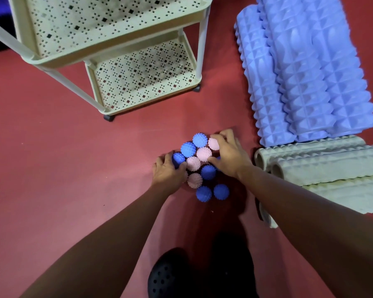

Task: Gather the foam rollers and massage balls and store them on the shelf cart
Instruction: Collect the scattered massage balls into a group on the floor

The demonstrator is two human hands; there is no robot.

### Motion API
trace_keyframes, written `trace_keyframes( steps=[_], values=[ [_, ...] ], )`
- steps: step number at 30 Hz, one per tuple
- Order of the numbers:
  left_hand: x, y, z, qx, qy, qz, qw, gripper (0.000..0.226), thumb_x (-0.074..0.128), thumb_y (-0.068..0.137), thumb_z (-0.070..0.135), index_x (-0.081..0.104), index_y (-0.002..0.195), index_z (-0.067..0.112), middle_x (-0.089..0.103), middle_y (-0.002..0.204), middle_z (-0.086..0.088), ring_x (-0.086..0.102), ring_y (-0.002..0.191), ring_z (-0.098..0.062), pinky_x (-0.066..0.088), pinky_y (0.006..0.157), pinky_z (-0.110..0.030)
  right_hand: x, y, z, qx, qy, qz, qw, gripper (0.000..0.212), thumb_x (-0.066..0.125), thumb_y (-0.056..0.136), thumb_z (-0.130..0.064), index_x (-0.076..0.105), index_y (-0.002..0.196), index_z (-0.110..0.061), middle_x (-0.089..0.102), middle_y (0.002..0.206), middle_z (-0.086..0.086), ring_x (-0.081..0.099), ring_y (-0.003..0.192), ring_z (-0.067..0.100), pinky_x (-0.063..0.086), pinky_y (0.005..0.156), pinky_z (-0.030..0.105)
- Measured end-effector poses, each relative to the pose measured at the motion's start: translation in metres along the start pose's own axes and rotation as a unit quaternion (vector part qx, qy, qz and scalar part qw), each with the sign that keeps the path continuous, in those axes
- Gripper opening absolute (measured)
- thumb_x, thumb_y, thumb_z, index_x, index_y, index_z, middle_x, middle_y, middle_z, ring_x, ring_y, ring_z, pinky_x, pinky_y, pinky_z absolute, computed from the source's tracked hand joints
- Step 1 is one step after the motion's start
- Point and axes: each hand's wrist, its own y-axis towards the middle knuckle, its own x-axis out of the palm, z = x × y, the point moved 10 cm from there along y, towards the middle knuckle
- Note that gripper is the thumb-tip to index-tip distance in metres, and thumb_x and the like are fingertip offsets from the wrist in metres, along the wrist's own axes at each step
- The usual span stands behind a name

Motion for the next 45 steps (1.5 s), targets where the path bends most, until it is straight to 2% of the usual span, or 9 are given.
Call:
trace_keyframes(
  steps=[9, 15, 18, 20, 23, 29, 33, 39, 45],
  values=[
    [-0.002, 0.004, 0.000, 0.017, 0.010, 0.018, 1.000, 0.069, 0.056, 0.096, 0.049, 0.032, 0.156, 0.026, 0.040, 0.145, -0.013, 0.035, 0.139, -0.033, 0.027, 0.120, -0.043, -0.002, -0.003, -0.003, -0.023, -0.034, 0.009, 0.999, 0.067, 0.073, 0.083, -0.036, 0.044, 0.143, -0.031, 0.033, 0.141, -0.001, 0.045, 0.119, 0.031, 0.042, 0.105, 0.047],
    [-0.037, -0.020, 0.036, 0.063, 0.089, 0.062, 0.992, 0.062, 0.042, 0.097, 0.058, 0.046, 0.144, 0.018, 0.047, 0.142, -0.011, 0.046, 0.130, -0.036, 0.038, 0.109, -0.048, -0.045, -0.027, -0.026, -0.041, -0.080, 0.047, 0.995, 0.053, 0.062, 0.089, -0.040, 0.055, 0.138, -0.022, 0.048, 0.143, 0.005, 0.055, 0.115, 0.035, 0.046, 0.100, 0.048],
    [-0.070, -0.071, 0.075, 0.107, 0.134, 0.056, 0.984, 0.074, 0.026, 0.087, 0.066, 0.048, 0.143, 0.022, 0.049, 0.143, -0.006, 0.048, 0.128, -0.033, 0.038, 0.107, -0.046, -0.091, -0.057, -0.053, -0.058, -0.078, 0.068, 0.993, 0.049, 0.061, 0.088, -0.029, 0.060, 0.134, -0.013, 0.057, 0.139, 0.013, 0.061, 0.114, 0.038, 0.049, 0.099, 0.047],
    [-0.102, -0.115, 0.103, 0.141, 0.150, 0.060, 0.977, 0.080, 0.020, 0.085, 0.068, 0.048, 0.144, 0.023, 0.049, 0.144, -0.004, 0.047, 0.128, -0.031, 0.038, 0.107, -0.045, -0.130, -0.081, -0.079, -0.065, -0.075, 0.056, 0.993, 0.049, 0.061, 0.092, -0.024, 0.058, 0.139, -0.012, 0.054, 0.146, 0.014, 0.059, 0.121, 0.038, 0.046, 0.103, 0.047],
    [-0.159, -0.181, 0.145, 0.181, 0.153, 0.087, 0.968, 0.076, 0.022, 0.088, 0.066, 0.050, 0.143, 0.021, 0.050, 0.145, -0.002, 0.050, 0.127, -0.030, 0.040, 0.107, -0.045, -0.189, -0.120, -0.116, -0.047, -0.077, 0.008, 0.996, 0.053, 0.049, 0.102, -0.034, 0.042, 0.153, -0.022, 0.033, 0.164, 0.003, 0.043, 0.140, 0.032, 0.030, 0.117, 0.042],
    [-0.261, -0.280, 0.226, 0.245, 0.154, 0.148, 0.946, 0.070, 0.030, 0.096, 0.061, 0.044, 0.150, 0.019, 0.046, 0.151, -0.005, 0.045, 0.137, -0.029, 0.037, 0.114, -0.044, -0.299, -0.206, -0.185, -0.053, -0.047, 0.078, 0.994, 0.054, 0.042, 0.105, -0.041, 0.035, 0.157, -0.026, 0.023, 0.168, -0.005, 0.027, 0.151, 0.024, 0.019, 0.124, 0.039],
    [-0.276, -0.340, 0.253, 0.328, 0.199, 0.180, 0.906, 0.068, 0.027, 0.097, 0.064, 0.045, 0.150, 0.024, 0.043, 0.155, -0.004, 0.042, 0.142, -0.027, 0.037, 0.116, -0.048, -0.327, -0.261, -0.212, -0.091, -0.036, 0.143, 0.985, 0.053, 0.044, 0.105, -0.042, 0.037, 0.156, -0.027, 0.027, 0.166, -0.004, 0.028, 0.151, 0.018, 0.021, 0.124, 0.037],
    [-0.284, -0.426, 0.249, 0.363, 0.159, 0.215, 0.892, 0.057, 0.042, 0.102, 0.056, 0.047, 0.150, 0.026, 0.044, 0.155, -0.001, 0.040, 0.143, -0.023, 0.035, 0.117, -0.043, -0.346, -0.347, -0.220, -0.105, -0.064, 0.180, 0.976, 0.054, 0.043, 0.105, -0.043, 0.038, 0.155, -0.026, 0.031, 0.165, -0.002, 0.032, 0.150, 0.019, 0.025, 0.122, 0.038],
    [-0.294, -0.484, 0.238, 0.382, 0.146, 0.241, 0.880, 0.058, 0.043, 0.102, 0.057, 0.041, 0.153, 0.030, 0.036, 0.161, -0.001, 0.036, 0.146, -0.022, 0.031, 0.118, -0.040, -0.348, -0.397, -0.227, -0.110, -0.110, 0.179, 0.972, 0.055, 0.041, 0.105, -0.046, 0.033, 0.157, -0.029, 0.026, 0.167, -0.005, 0.032, 0.150, 0.019, 0.029, 0.119, 0.038]
  ],
)
